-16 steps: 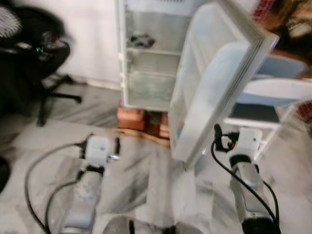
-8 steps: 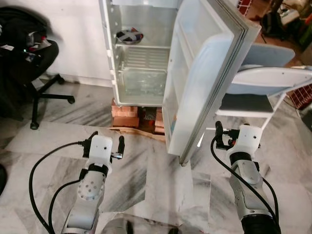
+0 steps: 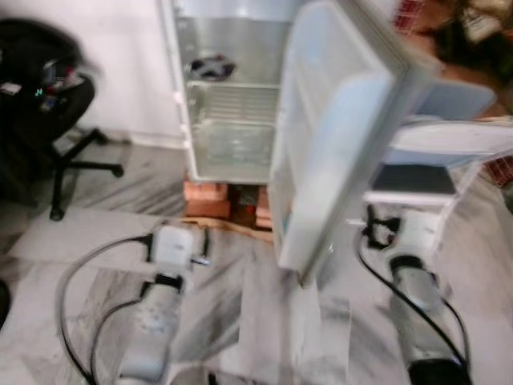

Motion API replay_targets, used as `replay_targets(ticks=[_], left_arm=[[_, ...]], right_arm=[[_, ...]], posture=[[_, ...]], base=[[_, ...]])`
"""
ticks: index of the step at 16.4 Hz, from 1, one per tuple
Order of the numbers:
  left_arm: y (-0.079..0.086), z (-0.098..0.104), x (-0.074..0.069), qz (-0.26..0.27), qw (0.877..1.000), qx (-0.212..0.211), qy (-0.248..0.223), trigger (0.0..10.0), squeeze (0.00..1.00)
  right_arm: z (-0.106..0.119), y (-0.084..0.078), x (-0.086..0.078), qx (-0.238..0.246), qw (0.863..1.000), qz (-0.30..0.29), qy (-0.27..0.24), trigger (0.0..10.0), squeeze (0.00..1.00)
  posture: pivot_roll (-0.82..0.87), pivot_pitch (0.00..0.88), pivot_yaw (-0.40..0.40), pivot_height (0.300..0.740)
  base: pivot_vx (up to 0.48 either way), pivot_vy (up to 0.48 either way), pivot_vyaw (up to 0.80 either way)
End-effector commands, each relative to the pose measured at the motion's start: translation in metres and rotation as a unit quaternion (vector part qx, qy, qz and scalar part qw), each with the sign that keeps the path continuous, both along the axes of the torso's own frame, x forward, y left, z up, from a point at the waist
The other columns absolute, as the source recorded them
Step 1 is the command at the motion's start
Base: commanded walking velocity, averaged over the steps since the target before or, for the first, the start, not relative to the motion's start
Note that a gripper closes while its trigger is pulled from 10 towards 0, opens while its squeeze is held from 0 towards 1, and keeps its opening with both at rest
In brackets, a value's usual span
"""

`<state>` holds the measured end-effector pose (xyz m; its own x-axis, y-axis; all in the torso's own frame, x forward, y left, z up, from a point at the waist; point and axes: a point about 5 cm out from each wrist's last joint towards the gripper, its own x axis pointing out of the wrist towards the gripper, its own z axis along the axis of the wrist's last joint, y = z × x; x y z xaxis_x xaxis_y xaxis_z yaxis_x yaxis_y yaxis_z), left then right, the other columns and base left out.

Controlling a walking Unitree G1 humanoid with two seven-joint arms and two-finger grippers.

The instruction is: Restocking fridge

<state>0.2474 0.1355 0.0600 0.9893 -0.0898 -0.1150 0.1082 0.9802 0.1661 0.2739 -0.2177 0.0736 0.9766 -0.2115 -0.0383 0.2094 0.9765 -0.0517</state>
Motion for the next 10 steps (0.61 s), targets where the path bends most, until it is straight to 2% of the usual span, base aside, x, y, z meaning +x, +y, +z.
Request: replay_targets(ticks=[1,2,8,9,10], left_arm=[[0.01,-0.001,-0.001,0.011,1.0,0.009,0.003,10.0,0.0],[0.01,-0.001,0.0,0.011,1.0,0.008,0.003,10.0,0.0],[0.007,-0.005,-0.004,0.008,1.0,0.007,0.014,10.0,0.0],[0.007,-0.005,-0.004,0.008,1.0,0.006,0.016,10.0,0.0],[0.007,-0.007,-0.005,0.003,1.0,0.006,0.02,10.0,0.0]], right_arm=[[0.005,0.009,0.005,0.005,1.0,0.013,-0.012,10.0,0.0],[0.007,0.009,0.008,0.005,1.0,0.015,-0.015,10.0,0.0],[0.01,0.009,0.016,0.013,0.999,0.03,-0.022,10.0,0.0],[0.014,0.023,0.02,0.059,0.994,0.087,-0.031,10.0,0.0],[0.026,0.047,0.023,0.093,0.979,0.172,-0.058,10.0,0.0]], posture=[[0.09,0.075,-0.053,0.74],[0.09,0.073,-0.053,0.74],[0.1,0.071,-0.055,0.74],[0.1,0.072,-0.049,0.74],[0.1,0.074,-0.044,0.74]], base=[[0.36,0.0,0.0],[0.356,0.0,0.0],[0.0,0.0,0.0],[0.0,0.0,0.0],[0.0,0.0,0.0]])
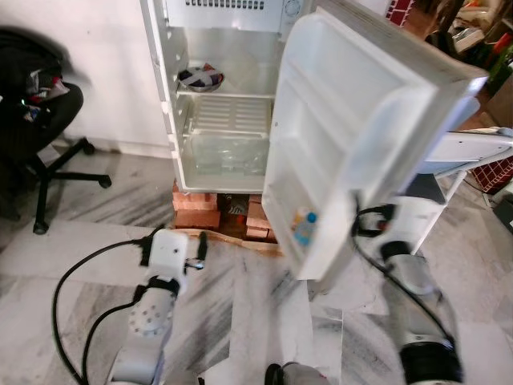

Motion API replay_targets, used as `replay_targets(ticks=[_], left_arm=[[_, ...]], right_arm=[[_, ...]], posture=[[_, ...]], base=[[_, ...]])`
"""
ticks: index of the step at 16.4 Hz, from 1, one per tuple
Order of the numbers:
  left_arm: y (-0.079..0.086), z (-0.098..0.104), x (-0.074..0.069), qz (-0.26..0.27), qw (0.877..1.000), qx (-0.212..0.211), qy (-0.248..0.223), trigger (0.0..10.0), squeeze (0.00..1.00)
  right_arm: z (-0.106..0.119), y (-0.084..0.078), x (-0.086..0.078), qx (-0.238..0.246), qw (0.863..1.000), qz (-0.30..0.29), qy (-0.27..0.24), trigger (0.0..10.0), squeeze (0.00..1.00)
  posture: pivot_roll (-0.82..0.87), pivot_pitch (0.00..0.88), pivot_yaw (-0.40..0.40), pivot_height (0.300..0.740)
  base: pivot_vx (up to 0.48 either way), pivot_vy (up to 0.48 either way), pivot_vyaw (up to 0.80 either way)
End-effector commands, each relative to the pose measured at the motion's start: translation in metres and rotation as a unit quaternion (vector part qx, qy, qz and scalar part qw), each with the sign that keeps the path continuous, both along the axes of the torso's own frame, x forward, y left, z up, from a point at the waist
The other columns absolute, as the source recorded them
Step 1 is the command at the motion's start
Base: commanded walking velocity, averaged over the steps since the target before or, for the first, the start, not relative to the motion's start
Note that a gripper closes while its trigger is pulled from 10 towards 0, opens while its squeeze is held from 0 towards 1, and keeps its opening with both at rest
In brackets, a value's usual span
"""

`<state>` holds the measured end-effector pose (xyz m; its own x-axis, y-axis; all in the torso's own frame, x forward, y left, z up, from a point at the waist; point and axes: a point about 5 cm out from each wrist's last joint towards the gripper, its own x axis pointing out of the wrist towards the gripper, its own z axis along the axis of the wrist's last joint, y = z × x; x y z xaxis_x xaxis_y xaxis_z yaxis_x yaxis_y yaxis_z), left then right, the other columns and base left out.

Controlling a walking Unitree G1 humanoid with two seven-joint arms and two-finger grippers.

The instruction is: Restocking fridge

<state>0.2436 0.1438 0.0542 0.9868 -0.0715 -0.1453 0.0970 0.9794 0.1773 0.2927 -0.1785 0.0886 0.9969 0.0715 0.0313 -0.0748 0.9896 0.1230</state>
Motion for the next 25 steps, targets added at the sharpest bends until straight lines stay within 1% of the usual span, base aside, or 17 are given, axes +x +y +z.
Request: replay_targets(ticks=[1,2,3,4,5,6,7,9,11,13,17,20,23,25], left_arm=[[-0.002,-0.002,-0.001,-0.008,1.0,-0.001,0.008,10.0,0.0],[-0.003,-0.003,-0.001,-0.012,1.0,0.0,0.01,10.0,0.0],[-0.003,-0.004,-0.001,-0.013,1.0,0.001,0.012,10.0,0.0],[-0.003,-0.003,0.0,-0.011,1.0,0.001,0.011,10.0,0.0],[0.0,-0.003,-0.001,-0.003,1.0,0.001,0.011,10.0,0.0],[0.0,-0.003,-0.002,-0.001,1.0,0.0,0.012,10.0,0.0],[0.001,-0.005,-0.004,0.0,1.0,0.007,0.017,10.0,0.0],[0.003,-0.006,-0.006,0.0,1.0,0.007,0.017,10.0,0.0],[0.003,-0.004,-0.006,-0.006,1.0,0.003,0.012,10.0,0.0],[0.002,-0.003,-0.004,-0.009,1.0,0.003,0.01,10.0,0.0],[0.002,-0.002,-0.002,-0.011,1.0,0.006,0.006,10.0,0.0],[0.002,-0.002,-0.003,-0.009,1.0,0.005,0.007,10.0,0.0],[0.002,-0.003,-0.004,-0.008,1.0,0.008,0.009,10.0,0.0],[0.002,-0.003,-0.003,-0.008,1.0,0.007,0.009,10.0,0.0]], right_arm=[[0.018,0.023,0.005,0.052,0.995,0.075,-0.027,10.0,0.0],[0.023,0.037,0.006,0.054,0.991,0.12,-0.037,10.0,0.0],[0.022,0.044,0.009,0.014,0.989,0.139,-0.044,10.0,0.0],[0.022,0.045,0.012,0.005,0.989,0.138,-0.045,10.0,0.0],[0.019,0.043,0.013,0.015,0.99,0.135,-0.035,10.0,0.0],[0.017,0.042,0.012,0.012,0.99,0.138,-0.032,10.0,0.0],[0.012,0.037,0.009,-0.001,0.993,0.114,-0.024,10.0,0.0],[0.006,0.025,0.004,0.004,0.998,0.059,-0.014,10.0,0.0],[-0.001,0.019,-0.003,-0.01,0.999,0.032,-0.006,10.0,0.0],[-0.005,0.017,-0.007,-0.013,1.0,0.017,-0.003,10.0,0.0],[-0.001,0.005,-0.003,-0.035,0.999,-0.024,-0.012,10.0,0.0],[0.002,0.005,0.001,-0.055,0.998,-0.014,-0.021,10.0,0.0],[0.0,0.004,0.001,-0.034,0.999,-0.027,-0.016,10.0,0.0],[0.0,0.006,-0.001,-0.036,0.999,-0.022,-0.018,10.0,0.0]], posture=[[0.1,0.072,-0.044,0.74],[0.1,0.071,-0.042,0.74],[0.1,0.071,-0.044,0.74],[0.11,0.069,-0.047,0.74],[0.11,0.07,-0.051,0.74],[0.11,0.07,-0.051,0.74],[0.12,0.072,-0.055,0.74],[0.11,0.071,-0.055,0.74],[0.11,0.07,-0.052,0.74],[0.11,0.071,-0.049,0.74],[0.1,0.072,-0.048,0.74],[0.1,0.072,-0.048,0.74],[0.11,0.076,-0.051,0.74],[0.11,0.076,-0.051,0.74]], base=[[0.0,0.0,0.0],[0.0,0.0,0.0],[0.0,0.0,0.0],[0.0,0.0,0.0],[0.0,0.0,0.0],[0.0,0.0,0.0],[0.0,0.0,0.0],[0.0,0.0,0.0],[0.0,0.0,0.0],[0.0,0.0,0.0],[0.06,-0.23,0.0],[0.242,-0.399,0.0],[0.08,-0.404,0.0],[0.0,-0.405,0.0]])
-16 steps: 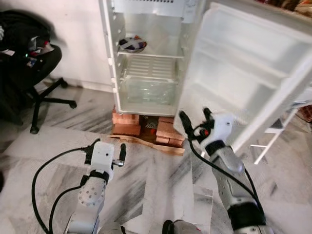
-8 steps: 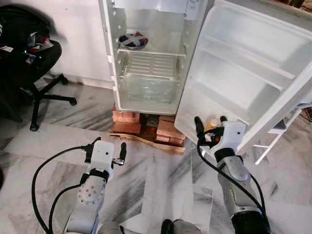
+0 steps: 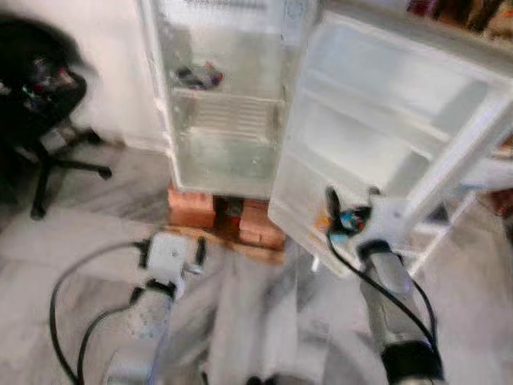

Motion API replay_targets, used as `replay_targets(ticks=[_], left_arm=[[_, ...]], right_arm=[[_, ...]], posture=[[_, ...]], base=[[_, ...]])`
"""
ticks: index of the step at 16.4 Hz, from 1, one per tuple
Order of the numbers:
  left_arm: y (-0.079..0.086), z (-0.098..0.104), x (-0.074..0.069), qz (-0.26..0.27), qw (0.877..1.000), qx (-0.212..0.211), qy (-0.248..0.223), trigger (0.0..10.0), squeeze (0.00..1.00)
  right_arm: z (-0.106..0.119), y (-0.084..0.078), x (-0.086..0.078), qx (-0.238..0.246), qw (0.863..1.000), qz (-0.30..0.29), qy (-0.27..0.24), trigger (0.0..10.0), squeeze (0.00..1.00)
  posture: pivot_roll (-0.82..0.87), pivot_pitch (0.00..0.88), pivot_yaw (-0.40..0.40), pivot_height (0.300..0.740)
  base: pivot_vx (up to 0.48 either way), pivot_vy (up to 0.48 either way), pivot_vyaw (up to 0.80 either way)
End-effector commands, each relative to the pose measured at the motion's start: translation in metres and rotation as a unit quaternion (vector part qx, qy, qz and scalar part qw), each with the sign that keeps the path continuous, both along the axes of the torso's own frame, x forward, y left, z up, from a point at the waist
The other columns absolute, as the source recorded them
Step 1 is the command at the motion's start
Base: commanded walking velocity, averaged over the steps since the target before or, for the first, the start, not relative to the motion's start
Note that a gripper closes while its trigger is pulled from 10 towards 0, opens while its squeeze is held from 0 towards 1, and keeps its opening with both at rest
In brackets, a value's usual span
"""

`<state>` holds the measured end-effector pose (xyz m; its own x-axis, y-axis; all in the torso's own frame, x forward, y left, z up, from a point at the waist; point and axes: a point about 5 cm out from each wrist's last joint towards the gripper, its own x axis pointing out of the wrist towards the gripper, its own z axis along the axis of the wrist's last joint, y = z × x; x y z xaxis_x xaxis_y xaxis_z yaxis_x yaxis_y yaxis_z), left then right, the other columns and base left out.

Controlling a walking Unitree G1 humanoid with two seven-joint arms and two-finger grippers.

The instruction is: Restocking fridge

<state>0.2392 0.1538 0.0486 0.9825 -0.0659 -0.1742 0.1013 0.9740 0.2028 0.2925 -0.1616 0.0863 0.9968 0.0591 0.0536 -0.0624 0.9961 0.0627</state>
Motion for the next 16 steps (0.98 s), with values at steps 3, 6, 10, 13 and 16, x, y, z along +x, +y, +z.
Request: replay_targets(ticks=[3,6,10,13,16], left_arm=[[-0.009,0.002,0.002,-0.009,1.0,-0.002,-0.003,10.0,0.0],[-0.01,0.0,0.002,-0.007,1.0,-0.002,0.0,10.0,0.0],[-0.006,-0.003,0.0,0.0,1.0,0.003,0.006,10.0,0.0],[-0.003,0.0,0.003,0.007,1.0,0.009,0.0,10.0,0.0],[0.01,0.013,0.002,0.025,0.999,0.016,-0.014,10.0,0.0]], right_arm=[[0.001,-0.011,-0.001,-0.003,1.0,-0.012,0.001,10.0,0.0],[-0.002,0.002,-0.003,0.031,0.998,0.062,0.007,10.0,0.0],[-0.01,0.009,-0.006,0.044,0.987,0.146,0.045,10.0,0.0],[0.001,-0.002,0.0,0.022,0.996,0.089,0.012,10.0,0.0],[0.015,-0.007,-0.002,0.023,0.999,0.035,-0.015,10.0,0.0]], posture=[[0.1,0.077,-0.05,0.74],[0.11,0.072,-0.056,0.74],[0.11,0.073,-0.062,0.74],[0.12,0.08,-0.058,0.74],[0.14,0.098,-0.044,0.74]], base=[[0.0,-0.42,0.0],[0.0,-0.44,0.0],[0.0,0.0,0.0],[0.0,0.0,0.0],[0.0,0.0,0.0]])
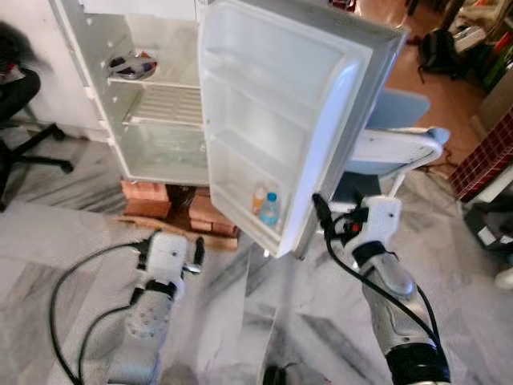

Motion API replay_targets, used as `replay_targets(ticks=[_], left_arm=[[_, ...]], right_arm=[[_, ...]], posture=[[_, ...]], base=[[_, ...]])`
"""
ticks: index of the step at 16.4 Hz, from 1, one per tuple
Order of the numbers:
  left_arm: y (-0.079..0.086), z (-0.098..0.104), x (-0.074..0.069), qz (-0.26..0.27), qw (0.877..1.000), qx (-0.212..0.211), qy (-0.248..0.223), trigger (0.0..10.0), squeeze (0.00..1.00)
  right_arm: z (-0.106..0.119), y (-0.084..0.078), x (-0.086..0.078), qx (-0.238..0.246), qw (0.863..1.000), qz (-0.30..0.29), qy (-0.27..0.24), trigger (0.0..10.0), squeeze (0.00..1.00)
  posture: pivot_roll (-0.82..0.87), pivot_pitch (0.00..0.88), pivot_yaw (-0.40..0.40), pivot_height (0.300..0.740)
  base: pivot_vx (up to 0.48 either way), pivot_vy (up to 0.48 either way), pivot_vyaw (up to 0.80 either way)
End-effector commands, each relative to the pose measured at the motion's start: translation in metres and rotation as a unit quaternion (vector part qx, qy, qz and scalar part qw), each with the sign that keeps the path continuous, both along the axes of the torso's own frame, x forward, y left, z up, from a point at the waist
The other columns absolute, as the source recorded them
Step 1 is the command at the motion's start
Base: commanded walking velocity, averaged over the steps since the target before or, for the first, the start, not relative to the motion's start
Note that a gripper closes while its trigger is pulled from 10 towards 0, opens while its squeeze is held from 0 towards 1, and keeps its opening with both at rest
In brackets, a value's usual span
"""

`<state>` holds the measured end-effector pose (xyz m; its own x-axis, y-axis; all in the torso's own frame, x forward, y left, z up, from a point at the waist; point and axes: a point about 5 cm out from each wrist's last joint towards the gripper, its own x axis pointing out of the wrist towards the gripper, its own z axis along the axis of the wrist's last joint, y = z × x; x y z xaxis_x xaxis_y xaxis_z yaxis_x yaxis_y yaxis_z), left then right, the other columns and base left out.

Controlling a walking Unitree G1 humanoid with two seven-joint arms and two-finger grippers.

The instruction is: Restocking fridge

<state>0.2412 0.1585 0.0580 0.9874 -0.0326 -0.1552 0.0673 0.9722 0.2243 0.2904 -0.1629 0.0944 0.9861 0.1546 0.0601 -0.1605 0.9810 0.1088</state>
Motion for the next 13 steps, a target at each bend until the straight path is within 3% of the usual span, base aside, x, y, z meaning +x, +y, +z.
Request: replay_targets(ticks=[1,3,6,10,13], left_arm=[[0.014,0.007,-0.002,0.019,1.0,0.008,-0.008,10.0,0.0],[0.021,0.004,-0.004,0.034,0.999,0.007,-0.004,10.0,0.0],[0.008,0.0,-0.002,0.019,1.0,-0.001,0.007,10.0,0.0],[0.003,0.003,0.005,0.022,1.0,-0.014,-0.003,10.0,0.0],[0.006,0.002,0.004,0.026,1.0,-0.011,0.0,10.0,0.0]], right_arm=[[0.014,-0.013,-0.004,-0.014,0.998,-0.052,-0.033,10.0,0.0],[0.01,-0.022,-0.012,-0.014,0.995,-0.093,-0.029,10.0,0.0],[-0.002,-0.016,-0.021,-0.02,0.995,-0.094,-0.005,10.0,0.0],[0.001,-0.01,-0.015,-0.024,0.996,-0.089,-0.009,10.0,0.0],[0.004,-0.013,-0.01,-0.031,0.996,-0.086,-0.013,10.0,0.0]], posture=[[0.14,0.098,-0.044,0.74],[0.12,0.108,-0.041,0.74],[0.11,0.105,-0.043,0.74],[0.11,0.088,-0.052,0.74],[0.11,0.087,-0.05,0.74]], base=[[0.0,-0.266,0.0],[0.0,-0.296,0.0],[0.0,-0.292,0.0],[0.0,-0.381,0.0],[0.0,-0.322,0.0]])
